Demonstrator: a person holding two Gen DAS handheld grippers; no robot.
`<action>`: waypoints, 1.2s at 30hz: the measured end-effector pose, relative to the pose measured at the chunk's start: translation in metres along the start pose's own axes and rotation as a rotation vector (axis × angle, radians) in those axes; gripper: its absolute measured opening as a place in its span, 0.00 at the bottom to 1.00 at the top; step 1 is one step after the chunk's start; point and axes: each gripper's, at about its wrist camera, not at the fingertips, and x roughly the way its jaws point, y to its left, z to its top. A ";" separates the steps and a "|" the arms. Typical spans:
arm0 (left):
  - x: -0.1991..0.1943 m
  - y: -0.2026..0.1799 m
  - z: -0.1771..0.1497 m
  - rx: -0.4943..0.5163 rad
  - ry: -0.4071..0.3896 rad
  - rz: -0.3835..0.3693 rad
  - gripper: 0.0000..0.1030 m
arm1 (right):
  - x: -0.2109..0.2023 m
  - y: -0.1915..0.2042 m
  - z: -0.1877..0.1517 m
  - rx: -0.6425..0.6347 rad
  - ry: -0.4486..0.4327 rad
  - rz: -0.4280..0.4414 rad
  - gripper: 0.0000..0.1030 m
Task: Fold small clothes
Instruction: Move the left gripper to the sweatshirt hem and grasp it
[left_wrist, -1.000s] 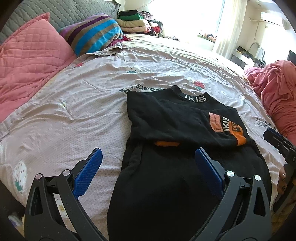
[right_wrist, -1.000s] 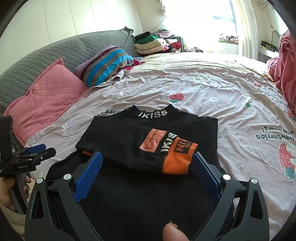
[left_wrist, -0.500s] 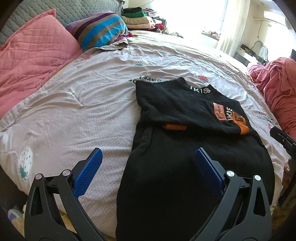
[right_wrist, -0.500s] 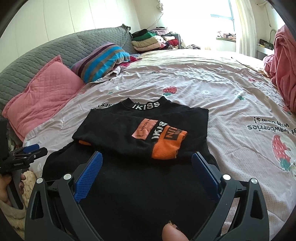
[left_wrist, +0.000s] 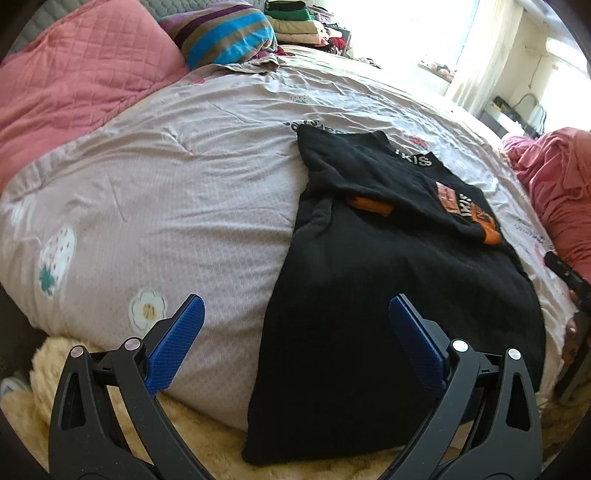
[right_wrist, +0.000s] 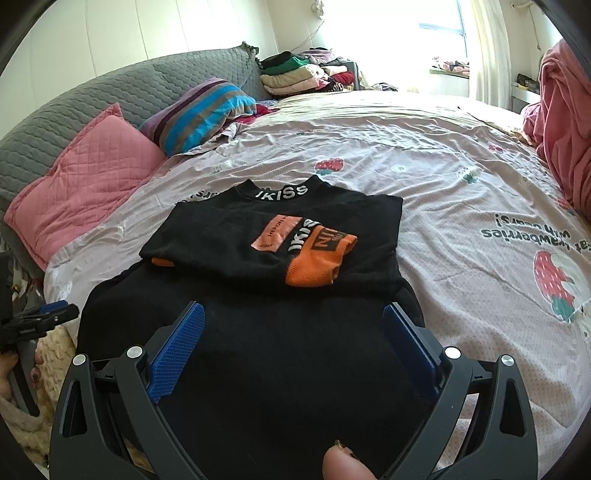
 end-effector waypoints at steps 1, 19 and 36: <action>-0.002 0.001 -0.002 -0.002 0.000 -0.010 0.91 | 0.000 -0.001 -0.001 0.002 0.001 0.002 0.93; -0.002 0.013 -0.041 -0.065 0.074 -0.109 0.77 | -0.008 -0.006 -0.010 0.000 0.012 0.004 0.93; 0.012 0.014 -0.062 -0.067 0.154 -0.158 0.63 | -0.012 -0.017 -0.029 -0.018 0.061 -0.016 0.93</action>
